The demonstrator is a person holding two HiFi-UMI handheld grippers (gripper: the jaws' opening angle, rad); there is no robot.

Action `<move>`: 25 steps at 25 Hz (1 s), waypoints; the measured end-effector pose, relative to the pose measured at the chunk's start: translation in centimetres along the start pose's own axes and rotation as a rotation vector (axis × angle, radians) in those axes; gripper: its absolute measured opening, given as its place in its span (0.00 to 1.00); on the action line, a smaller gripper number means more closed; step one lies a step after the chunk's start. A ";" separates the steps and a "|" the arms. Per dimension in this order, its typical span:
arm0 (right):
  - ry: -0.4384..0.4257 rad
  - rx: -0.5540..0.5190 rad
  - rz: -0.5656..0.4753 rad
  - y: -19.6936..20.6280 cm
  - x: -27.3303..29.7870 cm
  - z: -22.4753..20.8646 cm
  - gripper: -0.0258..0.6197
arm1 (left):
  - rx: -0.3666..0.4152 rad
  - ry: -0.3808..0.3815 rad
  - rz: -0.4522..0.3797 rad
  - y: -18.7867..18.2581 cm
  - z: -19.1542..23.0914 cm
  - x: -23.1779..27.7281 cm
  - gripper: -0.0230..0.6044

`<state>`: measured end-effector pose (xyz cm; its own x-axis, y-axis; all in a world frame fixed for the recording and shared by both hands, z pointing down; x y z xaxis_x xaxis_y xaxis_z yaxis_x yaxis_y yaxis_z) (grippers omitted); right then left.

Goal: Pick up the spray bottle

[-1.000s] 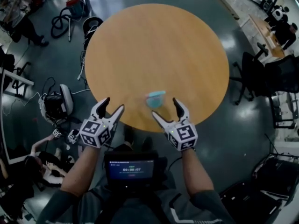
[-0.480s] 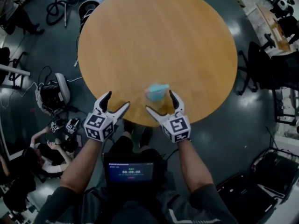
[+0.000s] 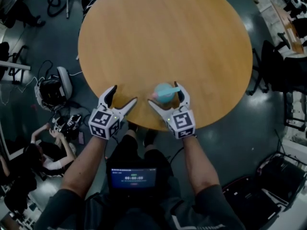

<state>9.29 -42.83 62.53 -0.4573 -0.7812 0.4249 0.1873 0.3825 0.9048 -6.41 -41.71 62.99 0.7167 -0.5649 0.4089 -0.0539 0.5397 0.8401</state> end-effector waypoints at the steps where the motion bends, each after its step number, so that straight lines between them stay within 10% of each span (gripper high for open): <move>1: -0.007 -0.013 -0.009 0.1 0.4 0.1 0.86 | -0.003 -0.002 -0.003 -0.2 0.2 0.1 0.68; 25: 0.044 -0.090 -0.015 -1.6 3.5 -0.2 0.71 | 0.011 0.004 -0.004 -2.6 1.4 1.4 0.68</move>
<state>7.56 -46.26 62.61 -0.4219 -0.8083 0.4107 0.2590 0.3266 0.9090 -6.28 -44.75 61.87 0.7199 -0.5641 0.4044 -0.0593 0.5305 0.8456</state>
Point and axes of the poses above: the fingertips, and each gripper's own axes: x forward along the fingers, z to its left, y out of its underside, the point moved 3 cm from there along -x, backward along the fingers, and after that the axes turned 12 degrees about y, right-handed, at the moved point
